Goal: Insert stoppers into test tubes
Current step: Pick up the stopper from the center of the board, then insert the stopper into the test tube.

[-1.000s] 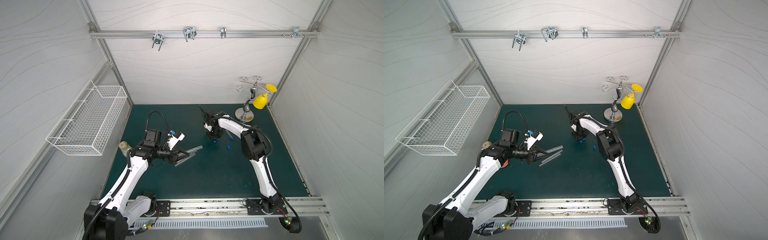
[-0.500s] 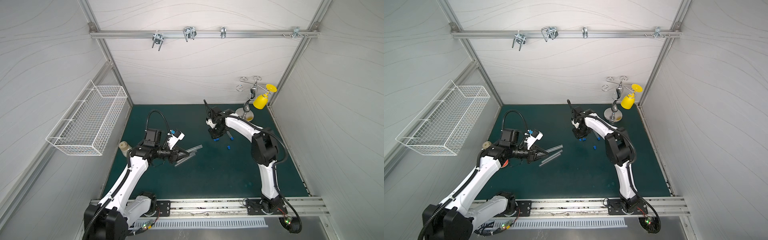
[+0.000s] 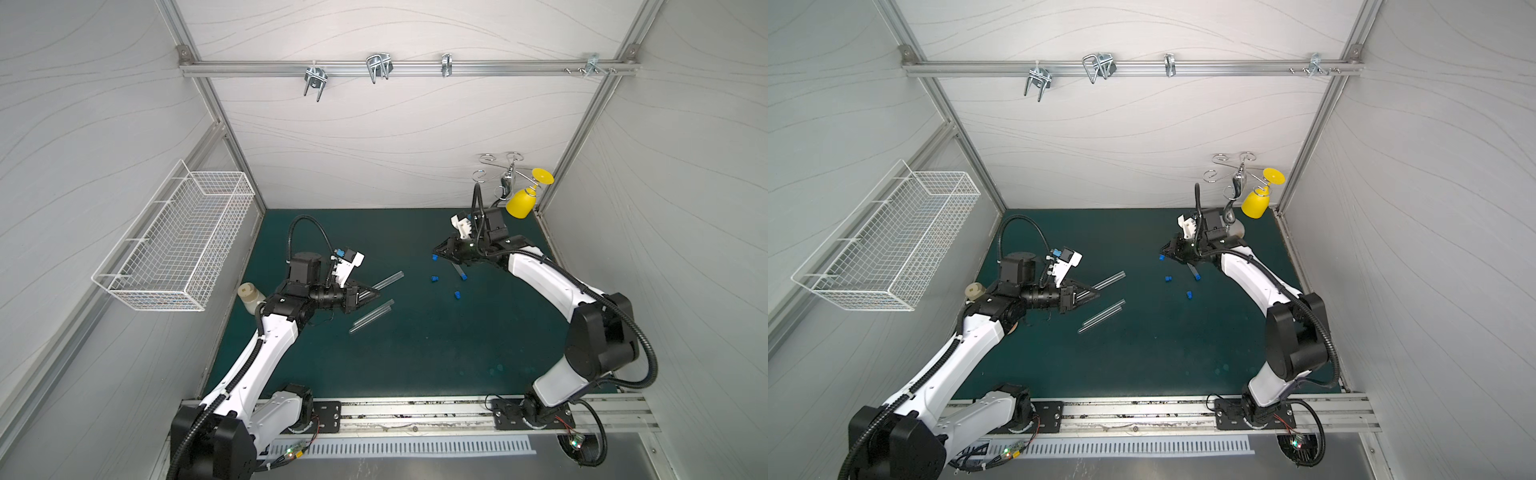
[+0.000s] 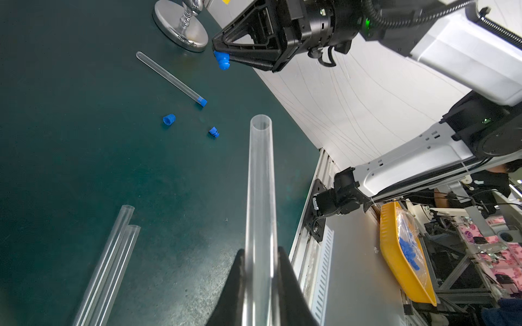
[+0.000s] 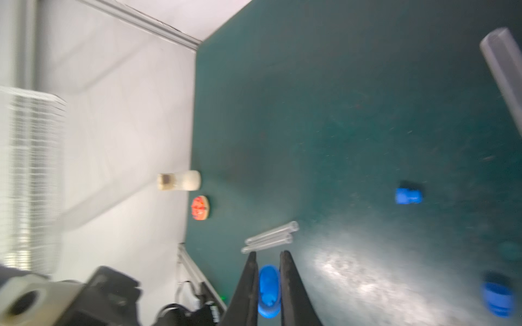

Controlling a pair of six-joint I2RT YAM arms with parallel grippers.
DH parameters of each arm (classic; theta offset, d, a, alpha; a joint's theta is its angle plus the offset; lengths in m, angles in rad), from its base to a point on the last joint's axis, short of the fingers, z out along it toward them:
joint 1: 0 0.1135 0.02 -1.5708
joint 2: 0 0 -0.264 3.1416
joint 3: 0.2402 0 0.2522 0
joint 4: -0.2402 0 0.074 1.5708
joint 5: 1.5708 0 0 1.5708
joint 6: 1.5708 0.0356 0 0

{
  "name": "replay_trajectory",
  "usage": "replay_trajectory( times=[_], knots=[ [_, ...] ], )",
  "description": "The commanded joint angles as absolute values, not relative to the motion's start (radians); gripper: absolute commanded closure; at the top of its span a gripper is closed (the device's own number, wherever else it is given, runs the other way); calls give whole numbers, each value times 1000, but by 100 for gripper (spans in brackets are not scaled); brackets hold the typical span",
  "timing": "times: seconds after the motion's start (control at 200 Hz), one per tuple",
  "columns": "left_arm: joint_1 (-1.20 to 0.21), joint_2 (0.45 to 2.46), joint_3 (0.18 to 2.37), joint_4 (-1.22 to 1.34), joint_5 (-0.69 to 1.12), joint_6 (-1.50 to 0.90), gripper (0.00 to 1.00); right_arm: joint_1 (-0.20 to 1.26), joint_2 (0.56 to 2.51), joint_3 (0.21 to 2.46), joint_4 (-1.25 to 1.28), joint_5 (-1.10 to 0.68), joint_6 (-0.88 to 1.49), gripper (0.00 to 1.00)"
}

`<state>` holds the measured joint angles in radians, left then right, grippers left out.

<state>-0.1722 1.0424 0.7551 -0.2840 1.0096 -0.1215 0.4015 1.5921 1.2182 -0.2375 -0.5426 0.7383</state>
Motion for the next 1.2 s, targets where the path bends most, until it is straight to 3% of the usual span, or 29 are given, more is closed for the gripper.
replay_trajectory(
  times=[0.0, 0.59, 1.195],
  knots=[
    [-170, 1032, 739, -125, 1021, -252, 100, 412, 1537, 1117, 87, -601, 1063, 86],
    [-201, 1043, 675, 21, 997, -371, 100, 569, 1422, 881, 390, -360, 1470, 86],
    [-213, 1051, 658, 44, 985, -361, 100, 645, 1433, 884, 455, -341, 1568, 87]
  ],
)
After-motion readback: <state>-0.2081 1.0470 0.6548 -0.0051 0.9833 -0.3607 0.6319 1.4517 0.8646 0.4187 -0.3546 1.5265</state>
